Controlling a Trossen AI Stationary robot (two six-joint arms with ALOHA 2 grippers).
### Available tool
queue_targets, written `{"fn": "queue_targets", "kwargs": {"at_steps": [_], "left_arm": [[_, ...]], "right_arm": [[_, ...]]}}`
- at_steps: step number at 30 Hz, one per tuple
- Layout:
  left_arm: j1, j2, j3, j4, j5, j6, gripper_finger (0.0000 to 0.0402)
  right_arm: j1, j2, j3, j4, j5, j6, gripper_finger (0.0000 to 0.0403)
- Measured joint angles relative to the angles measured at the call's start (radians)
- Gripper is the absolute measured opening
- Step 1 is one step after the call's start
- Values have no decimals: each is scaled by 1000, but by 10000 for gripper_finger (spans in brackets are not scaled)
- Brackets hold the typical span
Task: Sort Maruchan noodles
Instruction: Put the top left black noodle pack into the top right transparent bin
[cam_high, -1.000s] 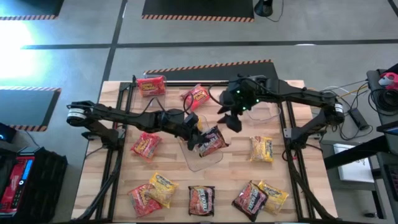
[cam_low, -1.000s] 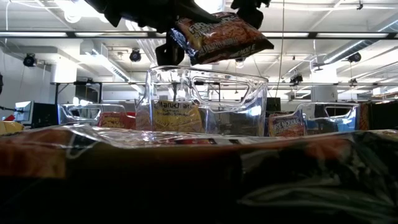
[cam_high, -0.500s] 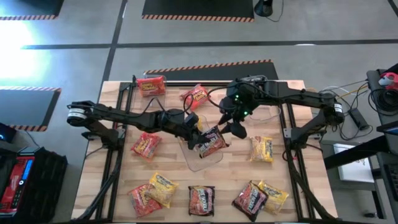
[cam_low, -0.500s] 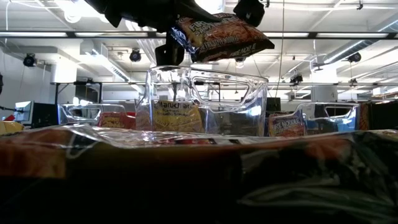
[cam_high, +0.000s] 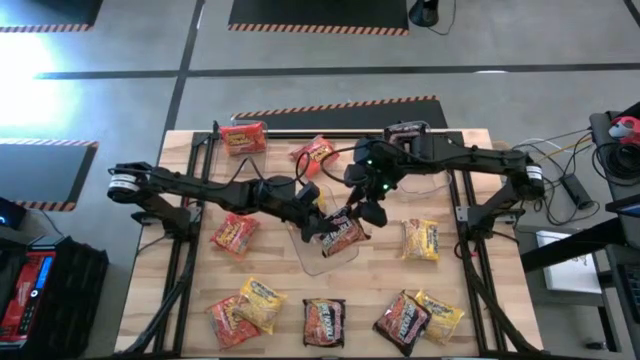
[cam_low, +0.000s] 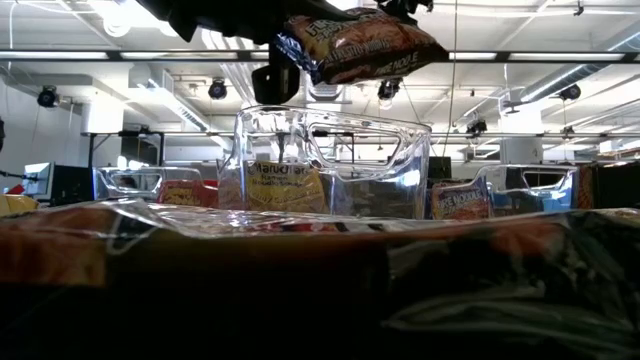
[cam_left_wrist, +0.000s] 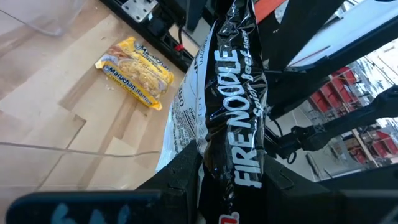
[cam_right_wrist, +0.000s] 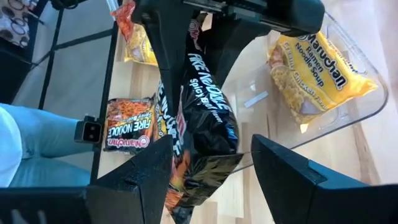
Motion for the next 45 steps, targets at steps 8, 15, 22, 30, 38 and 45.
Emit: {"fn": "queue_targets", "kwargs": {"at_steps": [8, 15, 22, 30, 38, 45], "left_arm": [[1, 0, 0, 38, -40, 40, 76], [1, 0, 0, 42, -72, 95, 76], [1, 0, 0, 43, -109, 140, 76], [1, 0, 0, 71, -115, 144, 76], [0, 0, 0, 73, -114, 140, 76], [-2, 0, 0, 75, -102, 89, 102]], "right_arm": [[7, 23, 0, 1, -31, 11, 206], [6, 48, 0, 14, -104, 56, 206], [16, 62, 0, 13, -105, 60, 205], [17, 63, 0, 10, -109, 60, 171], [17, 62, 0, 8, -111, 65, 108], [18, 62, 0, 8, -115, 83, 102]]}}
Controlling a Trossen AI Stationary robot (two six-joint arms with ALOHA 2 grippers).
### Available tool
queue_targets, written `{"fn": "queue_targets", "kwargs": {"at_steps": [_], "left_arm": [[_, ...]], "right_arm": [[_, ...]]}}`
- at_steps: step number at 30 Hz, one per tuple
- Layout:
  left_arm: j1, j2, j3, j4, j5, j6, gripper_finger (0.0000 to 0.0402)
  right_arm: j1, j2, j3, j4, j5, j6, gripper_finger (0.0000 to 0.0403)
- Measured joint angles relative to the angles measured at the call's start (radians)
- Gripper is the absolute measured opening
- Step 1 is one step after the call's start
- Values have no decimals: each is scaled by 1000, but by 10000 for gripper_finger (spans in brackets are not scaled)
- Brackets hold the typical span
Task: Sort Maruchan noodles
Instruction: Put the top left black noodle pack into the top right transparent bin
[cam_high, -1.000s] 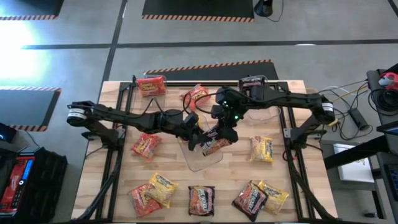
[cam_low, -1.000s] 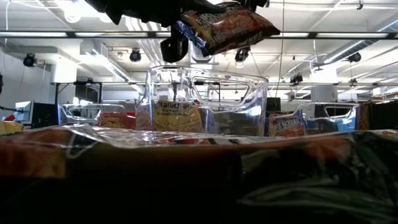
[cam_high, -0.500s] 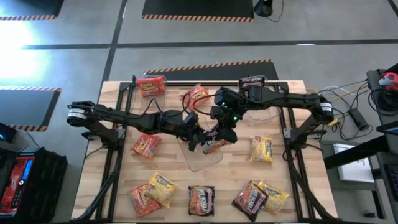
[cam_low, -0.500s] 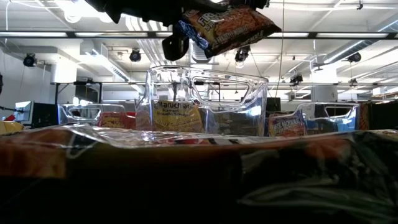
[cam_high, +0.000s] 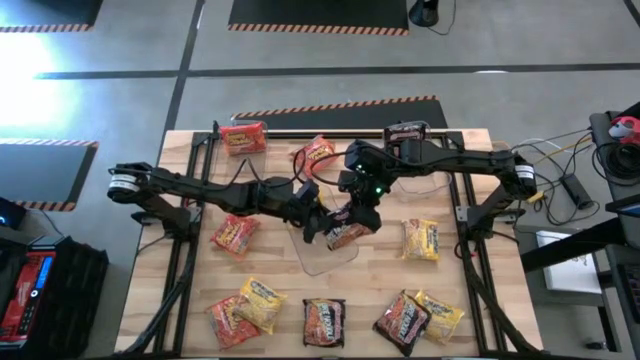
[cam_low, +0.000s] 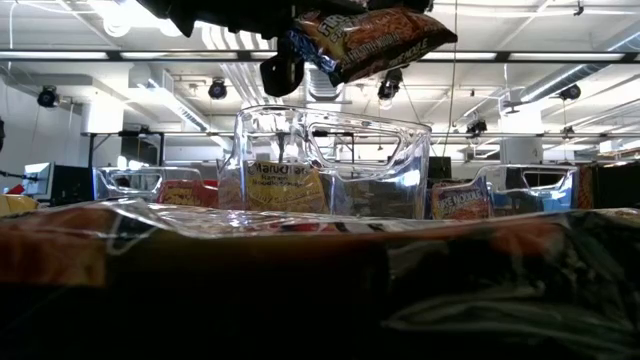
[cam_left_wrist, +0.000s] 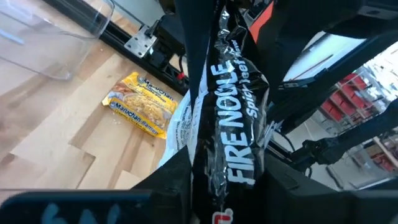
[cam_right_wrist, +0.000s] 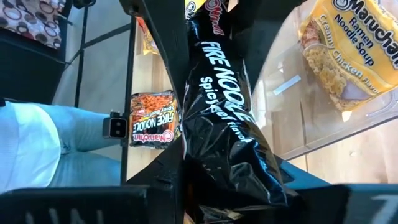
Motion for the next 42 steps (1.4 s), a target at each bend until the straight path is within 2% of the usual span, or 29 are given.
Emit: {"fn": "queue_targets", "kwargs": {"at_steps": [12, 16, 24, 29, 34, 39, 42], "left_arm": [[6, 0, 0, 5, -16, 17, 224], [24, 0, 0, 5, -11, 8, 240], [86, 0, 1, 60, -3, -32, 241], [92, 0, 1, 59, 7, -33, 241], [92, 0, 1, 59, 36, -41, 241], [92, -6, 1, 59, 61, -40, 241], [92, -13, 1, 59, 93, -33, 241]], "right_arm": [[1, -10, -1, -73, -5, -5, 102], [-24, -26, -1, -120, -3, 9, 102], [-87, -30, -1, -325, 25, -5, 102], [-132, -58, 10, -404, 108, 3, 102], [-198, -127, 42, -407, 219, -4, 102], [-279, -182, 30, -401, 420, -39, 102], [-325, -196, 19, -398, 498, -89, 102]]}}
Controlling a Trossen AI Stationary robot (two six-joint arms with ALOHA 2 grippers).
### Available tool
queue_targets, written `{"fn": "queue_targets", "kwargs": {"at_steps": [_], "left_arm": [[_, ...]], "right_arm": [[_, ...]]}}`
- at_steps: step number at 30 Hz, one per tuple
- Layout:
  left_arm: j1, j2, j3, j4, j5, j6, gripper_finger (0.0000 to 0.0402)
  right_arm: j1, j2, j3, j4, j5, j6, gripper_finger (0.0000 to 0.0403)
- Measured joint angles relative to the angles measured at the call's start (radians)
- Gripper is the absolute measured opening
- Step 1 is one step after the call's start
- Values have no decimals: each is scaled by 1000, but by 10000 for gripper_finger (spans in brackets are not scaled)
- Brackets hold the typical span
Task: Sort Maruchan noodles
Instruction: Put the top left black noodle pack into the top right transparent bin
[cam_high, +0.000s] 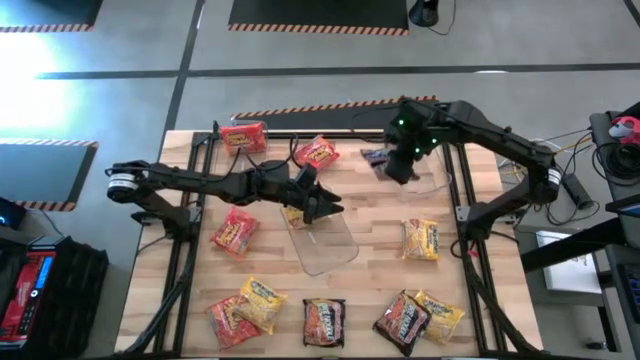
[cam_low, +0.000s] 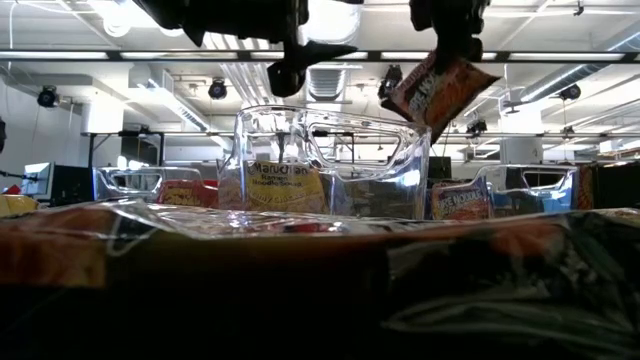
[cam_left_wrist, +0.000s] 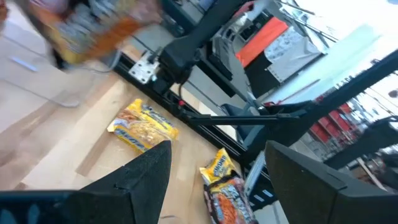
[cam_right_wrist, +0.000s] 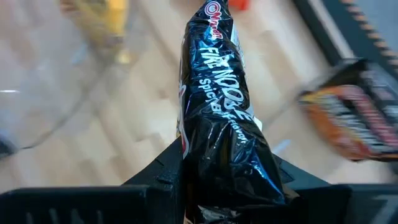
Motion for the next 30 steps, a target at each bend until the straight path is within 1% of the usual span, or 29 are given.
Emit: {"fn": "queue_targets", "kwargs": {"at_steps": [4, 7, 10, 13, 15, 18, 25, 30], "left_arm": [[0, -9, 0, -1, 42, 18, 241], [0, -16, 0, -1, 48, 33, 241], [2, -20, 0, 0, 65, 54, 241], [10, -24, 0, 0, 67, 58, 241], [24, -27, 0, 0, 67, 60, 241], [53, -29, 0, 7, 65, 72, 241], [111, -34, 0, 61, 64, 43, 241], [133, -36, 0, 70, 63, 45, 241]], "right_arm": [[-86, -2, -7, 2, 49, -29, 102], [-158, -2, -7, -2, 88, -24, 102], [-222, -2, -9, -1, 92, -28, 102], [-261, -2, -22, 2, 91, -83, 102], [-282, -1, -37, 10, 88, -148, 102], [-315, 0, -70, 70, 76, -230, 102], [-420, 10, -151, 228, -107, -355, 102], [-484, 31, -201, 269, -200, -458, 102]]}}
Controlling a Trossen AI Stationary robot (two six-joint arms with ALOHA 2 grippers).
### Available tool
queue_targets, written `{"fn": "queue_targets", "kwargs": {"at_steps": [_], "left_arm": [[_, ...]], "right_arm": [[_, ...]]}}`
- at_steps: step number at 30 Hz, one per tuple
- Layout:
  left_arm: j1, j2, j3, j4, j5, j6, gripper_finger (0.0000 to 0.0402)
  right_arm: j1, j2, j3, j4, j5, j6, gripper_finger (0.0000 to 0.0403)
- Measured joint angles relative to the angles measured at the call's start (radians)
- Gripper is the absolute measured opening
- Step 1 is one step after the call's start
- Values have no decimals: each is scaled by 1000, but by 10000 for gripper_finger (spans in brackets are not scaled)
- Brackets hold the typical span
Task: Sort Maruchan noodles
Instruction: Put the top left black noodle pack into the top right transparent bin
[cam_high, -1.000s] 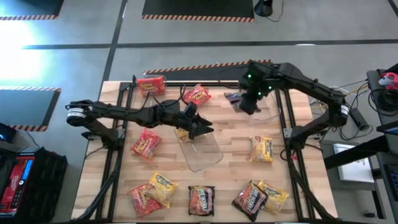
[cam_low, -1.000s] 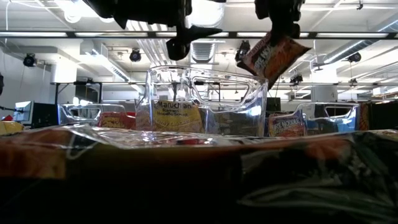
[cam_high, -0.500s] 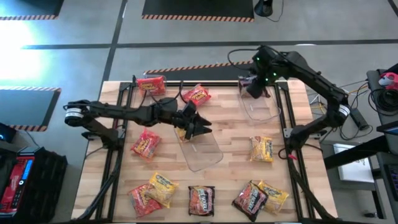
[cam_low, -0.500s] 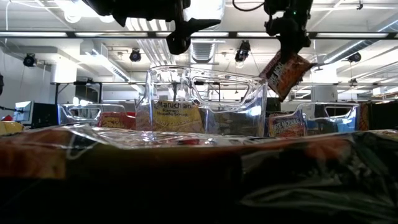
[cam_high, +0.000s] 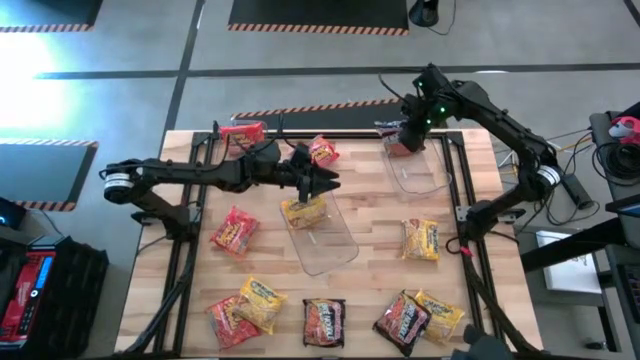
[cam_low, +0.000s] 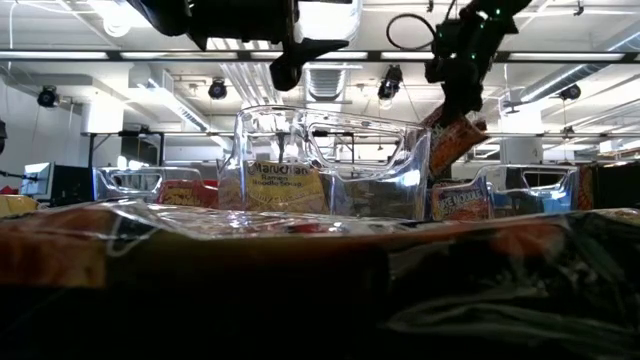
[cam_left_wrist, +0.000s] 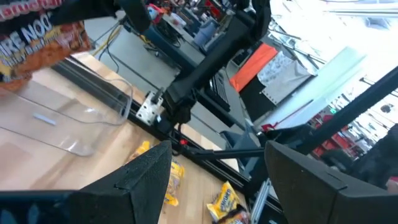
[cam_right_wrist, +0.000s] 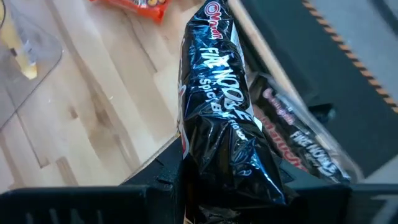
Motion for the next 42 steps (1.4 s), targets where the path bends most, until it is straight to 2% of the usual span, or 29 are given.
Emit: {"fn": "queue_targets", "kwargs": {"at_steps": [5, 18, 32, 42], "left_arm": [[18, 0, 0, 0, 0, 8, 241], [52, 0, 0, -1, -1, 8, 241], [58, 0, 0, -2, -22, 1, 241], [60, 0, 0, -2, -30, 1, 241]], "right_arm": [[-53, 29, -51, 13, -75, -55, 102], [-127, 42, -194, 196, -85, -90, 102], [-138, 41, -336, 344, -87, -117, 103], [-164, 41, -359, 407, -41, -90, 119]]}}
